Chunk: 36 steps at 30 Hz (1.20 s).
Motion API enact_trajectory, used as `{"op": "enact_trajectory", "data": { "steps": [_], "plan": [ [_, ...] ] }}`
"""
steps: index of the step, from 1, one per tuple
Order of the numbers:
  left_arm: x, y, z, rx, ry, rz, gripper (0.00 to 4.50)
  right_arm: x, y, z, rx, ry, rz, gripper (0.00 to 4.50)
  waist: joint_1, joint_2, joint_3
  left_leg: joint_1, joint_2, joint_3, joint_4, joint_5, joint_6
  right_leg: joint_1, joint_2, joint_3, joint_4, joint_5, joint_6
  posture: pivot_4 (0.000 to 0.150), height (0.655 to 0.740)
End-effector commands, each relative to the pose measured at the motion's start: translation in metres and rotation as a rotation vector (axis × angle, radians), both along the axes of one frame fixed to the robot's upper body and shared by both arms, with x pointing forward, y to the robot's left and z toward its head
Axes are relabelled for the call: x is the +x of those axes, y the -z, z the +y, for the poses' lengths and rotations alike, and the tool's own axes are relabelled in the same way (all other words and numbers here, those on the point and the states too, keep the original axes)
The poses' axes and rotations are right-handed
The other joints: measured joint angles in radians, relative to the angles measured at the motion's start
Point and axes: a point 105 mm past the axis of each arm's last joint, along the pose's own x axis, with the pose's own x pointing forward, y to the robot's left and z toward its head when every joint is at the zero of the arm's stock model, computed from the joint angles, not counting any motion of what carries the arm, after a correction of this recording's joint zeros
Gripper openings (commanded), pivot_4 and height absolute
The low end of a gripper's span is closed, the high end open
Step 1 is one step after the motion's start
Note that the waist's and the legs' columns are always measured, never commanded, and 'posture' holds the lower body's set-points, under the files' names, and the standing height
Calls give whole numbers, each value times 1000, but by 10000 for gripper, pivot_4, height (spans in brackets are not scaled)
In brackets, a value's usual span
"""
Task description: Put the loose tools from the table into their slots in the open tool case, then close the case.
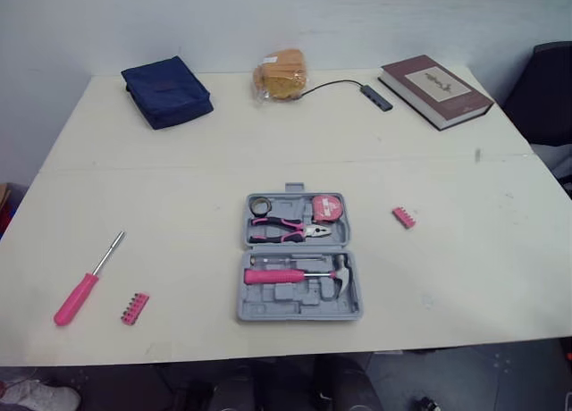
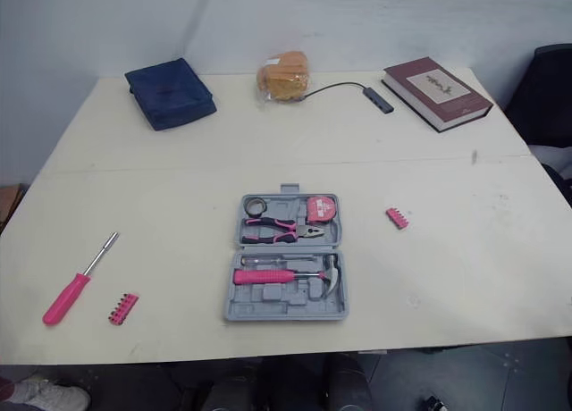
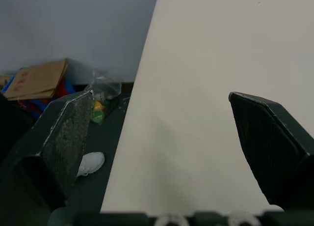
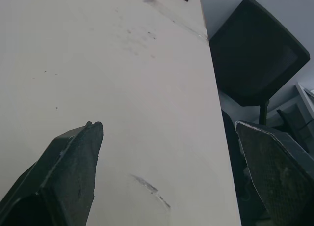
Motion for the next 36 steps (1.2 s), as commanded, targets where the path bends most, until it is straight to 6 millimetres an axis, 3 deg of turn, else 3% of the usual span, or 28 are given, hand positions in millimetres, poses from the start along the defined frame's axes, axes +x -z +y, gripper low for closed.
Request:
{"op": "enact_trajectory", "data": {
  "steps": [1,7,12,15,19,23,27,36],
  "plan": [
    [12,-17,-11,28,71,-57,44695,13,-12,8,-31,-62,-45,45000,-5,0,0,0,0,0,0,0,0,0,0,1,0,0,0,1500,7400],
    [36,-25,-56,-9,298,-54,44695,69,-23,81,75,-441,-143,45000,-22,-1,0,0,1,1,-1,2,-3,-1,1,1,3,0,0,1500,7400],
    [33,-25,-84,-42,397,-6,44695,87,-36,129,135,-641,-177,45000,-16,0,0,-1,0,2,-6,6,-10,-4,1,1,4,-1,-1,1500,7400],
    [25,-18,-95,-92,414,29,44695,92,-43,169,164,-792,-195,45000,-12,0,0,-1,0,2,-9,7,-11,-5,2,1,3,-1,-1,1500,7400],
    [12,-3,-103,-164,418,153,44695,91,-53,208,202,-950,-214,45000,-7,-2,1,-1,0,3,-9,7,-10,-8,2,1,5,-1,-2,1500,7400],
    [11,-5,-108,-192,424,150,44695,85,-55,234,201,-1071,-183,45000,7,-3,1,-2,-1,3,-9,7,-6,-10,2,2,7,-2,-3,1500,7400],
    [2,11,-146,-115,607,234,44695,72,-54,270,179,-1242,-169,45000,9,-5,0,-3,-1,2,-10,7,-6,-10,2,1,7,-2,-4,1500,7400],
    [1,47,-170,-162,603,245,44695,58,-49,303,178,-1398,-138,45000,5,-7,1,-4,-1,3,-10,7,-5,-11,3,1,6,-2,-4,1500,7400]
  ]
}}
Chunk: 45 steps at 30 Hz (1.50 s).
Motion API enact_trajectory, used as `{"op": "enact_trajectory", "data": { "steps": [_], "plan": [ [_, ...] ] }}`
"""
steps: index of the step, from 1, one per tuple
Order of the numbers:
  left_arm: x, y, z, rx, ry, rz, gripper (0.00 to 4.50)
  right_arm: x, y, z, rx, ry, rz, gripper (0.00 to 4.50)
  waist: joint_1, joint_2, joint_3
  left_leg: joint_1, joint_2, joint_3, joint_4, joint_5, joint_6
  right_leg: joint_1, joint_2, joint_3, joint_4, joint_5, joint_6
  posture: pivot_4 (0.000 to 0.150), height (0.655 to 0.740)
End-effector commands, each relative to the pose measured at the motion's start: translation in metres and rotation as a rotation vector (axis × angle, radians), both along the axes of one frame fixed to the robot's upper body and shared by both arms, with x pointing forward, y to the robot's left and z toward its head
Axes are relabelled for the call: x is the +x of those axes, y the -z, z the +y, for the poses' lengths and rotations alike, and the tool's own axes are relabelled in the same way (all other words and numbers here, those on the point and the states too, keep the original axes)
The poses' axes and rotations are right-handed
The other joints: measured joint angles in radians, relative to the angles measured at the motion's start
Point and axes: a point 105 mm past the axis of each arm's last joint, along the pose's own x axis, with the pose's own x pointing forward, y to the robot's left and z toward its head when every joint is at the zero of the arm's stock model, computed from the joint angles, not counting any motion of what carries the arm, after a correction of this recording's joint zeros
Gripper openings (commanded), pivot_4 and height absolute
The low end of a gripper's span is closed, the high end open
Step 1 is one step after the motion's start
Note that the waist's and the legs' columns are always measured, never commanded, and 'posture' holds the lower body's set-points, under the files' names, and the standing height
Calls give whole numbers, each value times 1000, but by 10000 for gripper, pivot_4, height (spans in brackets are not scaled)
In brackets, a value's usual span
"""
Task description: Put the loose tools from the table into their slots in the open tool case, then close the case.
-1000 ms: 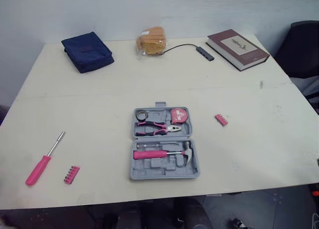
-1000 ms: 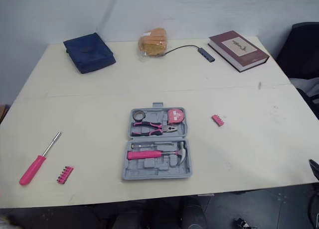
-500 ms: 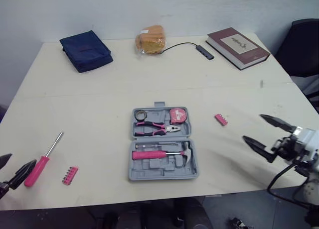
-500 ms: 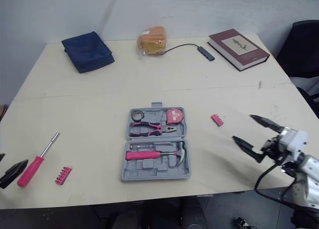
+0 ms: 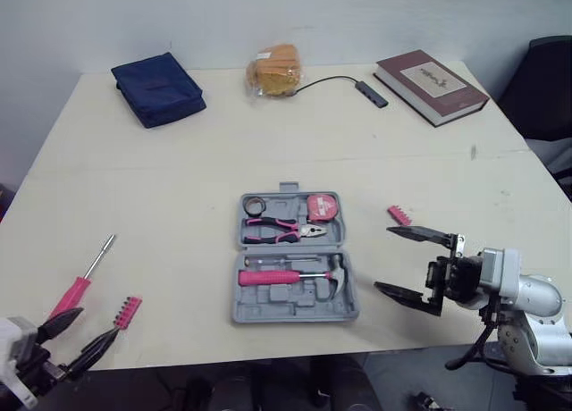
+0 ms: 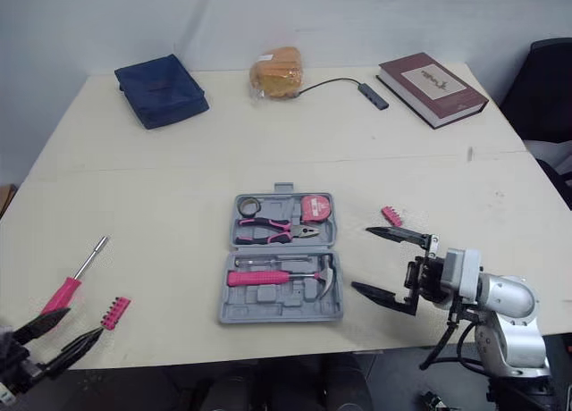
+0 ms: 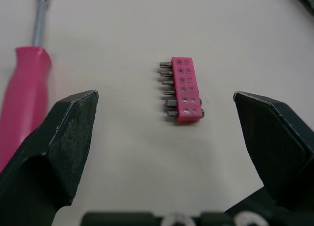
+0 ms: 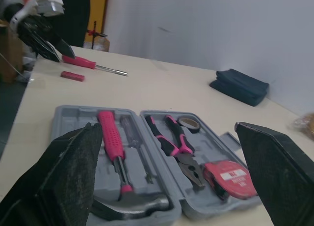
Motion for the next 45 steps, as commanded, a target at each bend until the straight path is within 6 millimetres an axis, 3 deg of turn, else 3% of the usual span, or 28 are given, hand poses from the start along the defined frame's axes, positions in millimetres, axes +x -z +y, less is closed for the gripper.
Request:
{"op": "enact_trajectory", "data": {
  "steps": [1,16,19,24,26,27,33,37,42,45],
  "plan": [
    [4,5,-7,15,-4,-9,44695,-5,-7,11,3,-50,-33,45000,0,0,0,0,0,0,0,0,0,0,0,0,0,0,0,1500,7400],
    [19,33,-13,20,-5,46,44695,6,-30,25,-12,-21,-45,45000,6,-1,-1,0,-1,-1,1,1,2,0,-1,-1,1,0,0,1500,7400],
    [16,39,-17,7,21,76,37079,8,-31,25,-14,-10,-42,45000,5,1,-2,0,-1,0,0,1,1,0,-1,-1,2,0,0,1500,7400],
    [13,43,-25,-15,53,84,14766,10,-30,21,-18,7,-35,45000,5,2,-3,0,-1,0,0,2,3,0,-1,-1,1,0,0,1500,7400],
    [12,45,-26,-14,59,88,7713,11,-29,20,-19,12,-32,45000,5,2,-3,0,-2,0,0,3,6,0,-1,-2,1,0,0,1500,7400],
    [12,44,-26,-11,66,81,6342,11,-28,20,-19,14,-30,45000,5,2,-3,0,-2,0,0,3,6,0,-2,-3,1,0,0,1500,7400],
    [19,29,-30,-25,100,-29,6340,12,-25,20,-24,19,-18,45000,4,2,-3,0,-2,0,0,3,6,0,-2,-4,1,0,0,1500,7400],
    [29,7,-38,-10,154,-125,6339,11,-21,19,-42,22,-10,45000,5,1,-2,0,-1,0,0,3,6,0,-2,-3,1,0,0,1500,7400],
    [43,-27,-62,28,337,-222,6339,12,-18,13,-66,33,-7,45000,5,-3,-1,-1,-1,-1,1,4,6,0,-2,-3,1,0,0,1500,7400],
    [46,-37,-78,75,490,-220,6339,11,-17,10,-81,36,-6,45000,3,-3,-1,-1,-1,-1,1,4,6,0,-1,-3,1,0,0,1500,7400]
  ]
}}
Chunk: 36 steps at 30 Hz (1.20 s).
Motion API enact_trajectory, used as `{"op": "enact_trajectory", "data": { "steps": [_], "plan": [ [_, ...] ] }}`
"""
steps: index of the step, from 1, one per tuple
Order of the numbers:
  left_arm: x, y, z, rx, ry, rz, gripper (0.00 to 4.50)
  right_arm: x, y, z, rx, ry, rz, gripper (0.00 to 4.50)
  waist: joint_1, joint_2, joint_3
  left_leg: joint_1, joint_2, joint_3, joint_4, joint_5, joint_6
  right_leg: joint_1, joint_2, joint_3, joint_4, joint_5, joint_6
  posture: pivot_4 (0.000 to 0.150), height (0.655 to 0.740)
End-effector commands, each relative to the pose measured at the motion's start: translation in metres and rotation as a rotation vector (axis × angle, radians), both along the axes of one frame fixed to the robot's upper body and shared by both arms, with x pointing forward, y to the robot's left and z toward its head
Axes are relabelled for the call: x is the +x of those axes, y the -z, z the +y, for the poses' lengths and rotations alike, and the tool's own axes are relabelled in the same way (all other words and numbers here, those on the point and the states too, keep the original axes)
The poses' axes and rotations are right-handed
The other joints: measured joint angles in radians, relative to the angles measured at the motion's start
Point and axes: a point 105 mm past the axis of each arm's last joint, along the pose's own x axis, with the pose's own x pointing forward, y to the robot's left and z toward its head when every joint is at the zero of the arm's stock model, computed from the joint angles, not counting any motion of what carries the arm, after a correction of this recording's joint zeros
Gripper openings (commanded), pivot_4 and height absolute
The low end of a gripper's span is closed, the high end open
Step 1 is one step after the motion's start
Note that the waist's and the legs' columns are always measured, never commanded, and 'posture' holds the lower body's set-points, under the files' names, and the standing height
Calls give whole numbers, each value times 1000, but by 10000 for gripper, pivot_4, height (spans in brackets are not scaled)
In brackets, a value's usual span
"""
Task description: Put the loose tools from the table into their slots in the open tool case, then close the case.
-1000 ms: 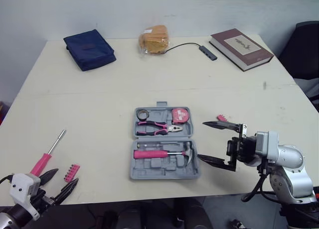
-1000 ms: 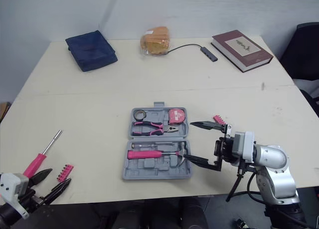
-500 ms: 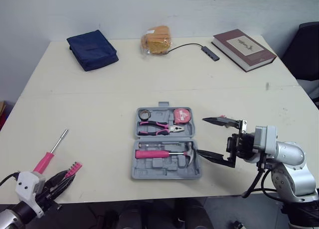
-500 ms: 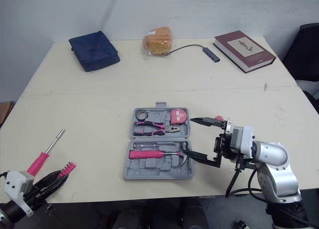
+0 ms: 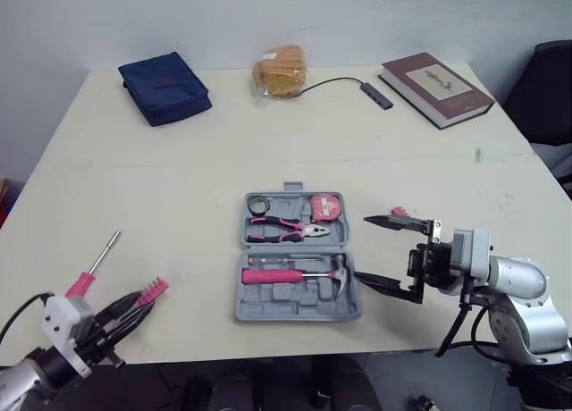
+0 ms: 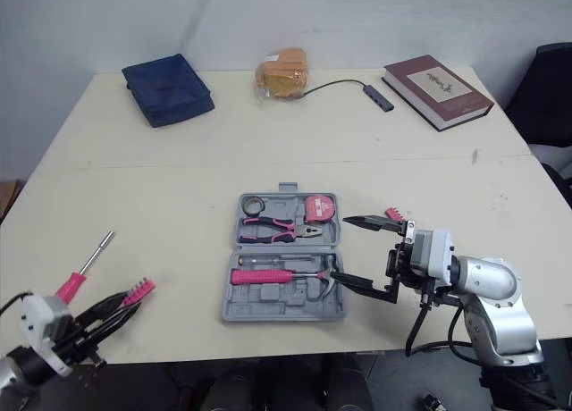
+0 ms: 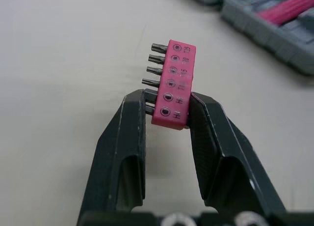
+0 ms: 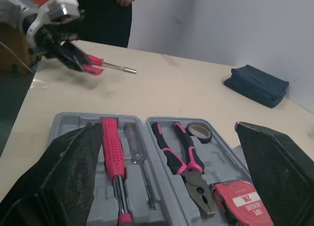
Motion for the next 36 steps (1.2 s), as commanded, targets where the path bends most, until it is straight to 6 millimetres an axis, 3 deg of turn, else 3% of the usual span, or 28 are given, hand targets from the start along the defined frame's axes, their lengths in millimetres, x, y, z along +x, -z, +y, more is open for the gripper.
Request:
{"op": "enact_trajectory", "data": {
  "steps": [1,4,8,14,28,36],
  "plan": [
    [2,-16,-24,74,209,-24,6339,-2,-6,-9,-17,17,-44,45000,-1,0,0,0,0,0,0,0,0,0,0,-1,0,0,0,1500,7400],
    [2,-18,-39,175,367,6,6339,-4,-5,-11,-30,20,-42,45000,-2,1,0,0,0,0,0,1,-2,0,1,-6,0,0,0,1500,7400],
    [18,-30,-79,324,540,-22,6339,-12,-2,-12,-45,20,-23,45000,1,1,1,0,0,0,0,2,-2,0,1,-6,0,0,0,1500,7400],
    [32,-42,-110,344,566,-1,6339,-18,0,-11,-44,29,-3,45000,5,2,1,0,-1,1,0,5,-6,0,1,-5,1,1,1,1500,7400],
    [41,-21,-135,497,551,156,6339,-27,9,-16,-77,28,23,45000,6,2,2,0,-2,0,-1,6,-7,0,5,-5,1,1,1,1500,7400],
    [41,-12,-133,537,538,214,6339,-32,8,-18,-78,34,22,45000,23,2,2,0,-1,0,0,7,-7,0,6,-4,3,0,1,1500,7400]
  ]
}}
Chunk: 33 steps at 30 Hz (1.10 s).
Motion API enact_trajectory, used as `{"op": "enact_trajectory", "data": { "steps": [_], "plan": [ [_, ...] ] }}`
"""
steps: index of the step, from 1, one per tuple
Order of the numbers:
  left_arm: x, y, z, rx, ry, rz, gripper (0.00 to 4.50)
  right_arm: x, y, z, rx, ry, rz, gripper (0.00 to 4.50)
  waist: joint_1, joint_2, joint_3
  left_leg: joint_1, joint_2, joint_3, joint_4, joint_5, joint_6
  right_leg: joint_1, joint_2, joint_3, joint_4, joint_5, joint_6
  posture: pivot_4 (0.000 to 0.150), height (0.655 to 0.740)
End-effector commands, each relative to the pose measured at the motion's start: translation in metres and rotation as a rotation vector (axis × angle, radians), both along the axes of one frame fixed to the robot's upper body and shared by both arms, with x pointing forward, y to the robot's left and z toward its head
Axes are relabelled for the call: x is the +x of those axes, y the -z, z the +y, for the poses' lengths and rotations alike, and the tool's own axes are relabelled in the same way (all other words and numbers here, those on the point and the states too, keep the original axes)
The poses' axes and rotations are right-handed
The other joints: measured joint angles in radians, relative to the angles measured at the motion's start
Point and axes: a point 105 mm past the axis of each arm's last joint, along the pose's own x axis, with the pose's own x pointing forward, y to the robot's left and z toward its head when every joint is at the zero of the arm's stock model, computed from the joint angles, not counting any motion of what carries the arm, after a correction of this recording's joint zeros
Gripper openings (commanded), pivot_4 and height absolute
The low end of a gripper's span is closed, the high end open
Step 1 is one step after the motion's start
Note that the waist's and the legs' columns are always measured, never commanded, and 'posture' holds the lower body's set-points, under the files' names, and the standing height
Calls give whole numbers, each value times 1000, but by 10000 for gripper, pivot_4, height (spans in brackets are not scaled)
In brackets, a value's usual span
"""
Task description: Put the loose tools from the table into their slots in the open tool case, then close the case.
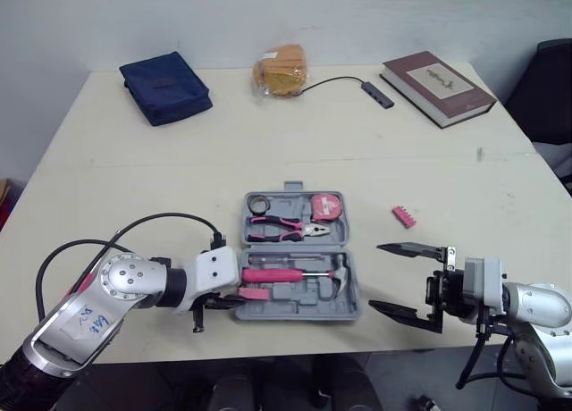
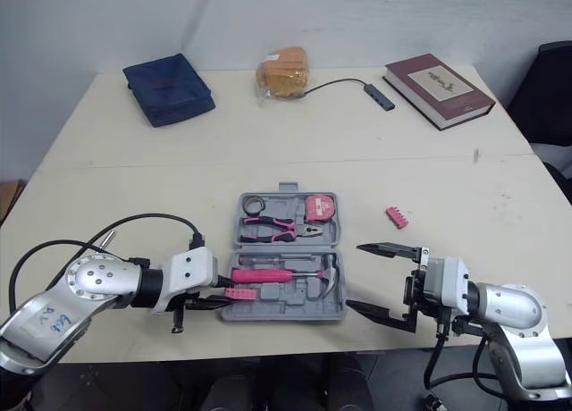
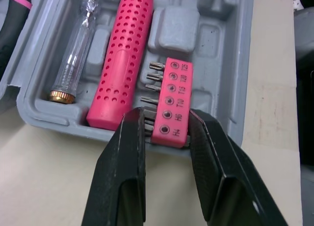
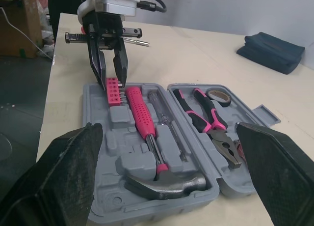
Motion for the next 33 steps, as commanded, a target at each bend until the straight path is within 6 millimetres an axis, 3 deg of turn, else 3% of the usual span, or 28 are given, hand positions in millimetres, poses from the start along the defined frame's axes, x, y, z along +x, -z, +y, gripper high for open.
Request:
{"op": "enact_trajectory", "data": {
  "steps": [1,10,21,27,33],
  "plan": [
    [-2,1,-2,35,7,-5,6339,-6,-12,-1,-11,-8,-58,45000,5,0,0,0,0,0,0,0,0,0,0,0,0,0,0,1500,7400],
    [7,4,-11,23,-42,-19,6339,-5,-3,-6,-7,0,-46,45000,12,0,0,0,-1,0,1,0,1,0,0,2,2,0,0,1500,7400],
    [5,3,-22,-16,-11,18,6339,-5,15,-15,-8,2,-38,45000,24,0,0,0,-1,0,4,1,1,1,1,1,3,0,0,1500,7400],
    [-4,-19,-24,-42,59,-35,32860,-11,15,-16,-9,-4,-39,45000,28,0,0,-2,0,-1,11,0,2,0,1,3,5,0,0,1500,7400],
    [-10,-41,-21,-122,139,-70,32860,-11,7,-12,-10,-12,-46,45000,27,0,0,-2,1,-2,12,-1,2,0,1,8,6,0,0,1500,7400]
  ]
}}
